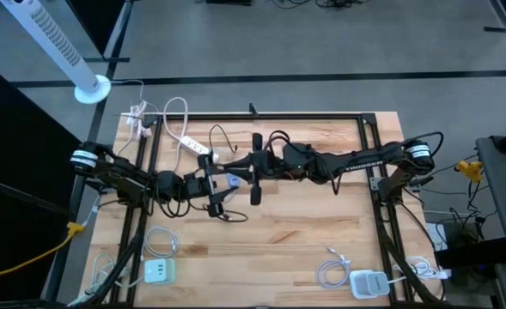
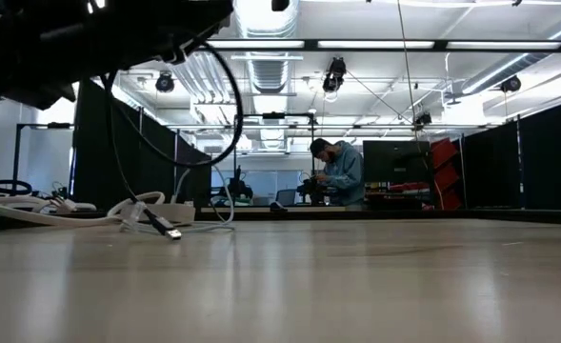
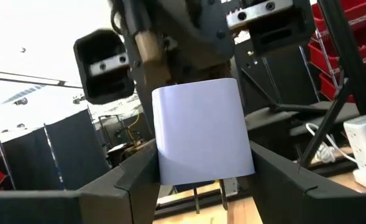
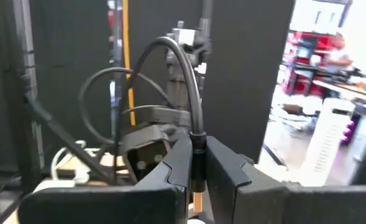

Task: Insert USB
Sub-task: Insert the black charger cable into the white charger adapter

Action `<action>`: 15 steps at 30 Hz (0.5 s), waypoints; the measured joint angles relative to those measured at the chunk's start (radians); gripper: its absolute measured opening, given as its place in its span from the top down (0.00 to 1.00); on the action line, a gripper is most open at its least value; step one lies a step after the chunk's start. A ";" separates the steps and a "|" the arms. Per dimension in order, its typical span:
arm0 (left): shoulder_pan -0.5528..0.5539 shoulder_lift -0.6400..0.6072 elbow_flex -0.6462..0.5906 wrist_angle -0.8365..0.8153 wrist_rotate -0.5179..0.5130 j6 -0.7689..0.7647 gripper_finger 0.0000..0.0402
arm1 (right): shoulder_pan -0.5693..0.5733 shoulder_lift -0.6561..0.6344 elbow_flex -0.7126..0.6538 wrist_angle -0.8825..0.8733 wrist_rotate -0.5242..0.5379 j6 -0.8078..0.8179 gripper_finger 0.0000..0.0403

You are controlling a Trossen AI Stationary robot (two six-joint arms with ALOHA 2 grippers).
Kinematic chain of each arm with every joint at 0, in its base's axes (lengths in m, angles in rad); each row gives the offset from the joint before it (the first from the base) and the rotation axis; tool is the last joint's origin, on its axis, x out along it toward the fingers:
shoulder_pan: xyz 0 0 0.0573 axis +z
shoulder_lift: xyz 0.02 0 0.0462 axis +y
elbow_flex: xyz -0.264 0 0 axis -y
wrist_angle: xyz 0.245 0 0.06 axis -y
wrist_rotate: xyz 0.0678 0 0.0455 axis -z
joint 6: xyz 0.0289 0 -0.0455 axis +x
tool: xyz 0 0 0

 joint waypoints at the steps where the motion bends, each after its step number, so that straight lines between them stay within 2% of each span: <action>1: 0.000 0.000 -0.008 0.000 0.000 0.000 0.51 | 0.000 0.000 0.000 0.000 -0.026 -0.016 0.96; 4: -0.002 -0.001 -0.030 0.000 0.004 -0.004 0.51 | 0.005 0.000 0.000 -0.013 -0.101 -0.077 0.96; 7: -0.007 -0.006 -0.077 -0.008 0.007 -0.013 0.51 | 0.028 -0.005 0.000 -0.112 -0.114 -0.176 0.96; 10: -0.007 -0.015 -0.151 -0.023 0.008 -0.047 0.51 | 0.050 -0.028 -0.002 -0.296 -0.066 -0.234 0.96; 15: -0.007 -0.042 -0.267 -0.022 0.000 -0.110 0.51 | 0.051 -0.091 -0.002 -0.741 -0.009 -0.271 0.96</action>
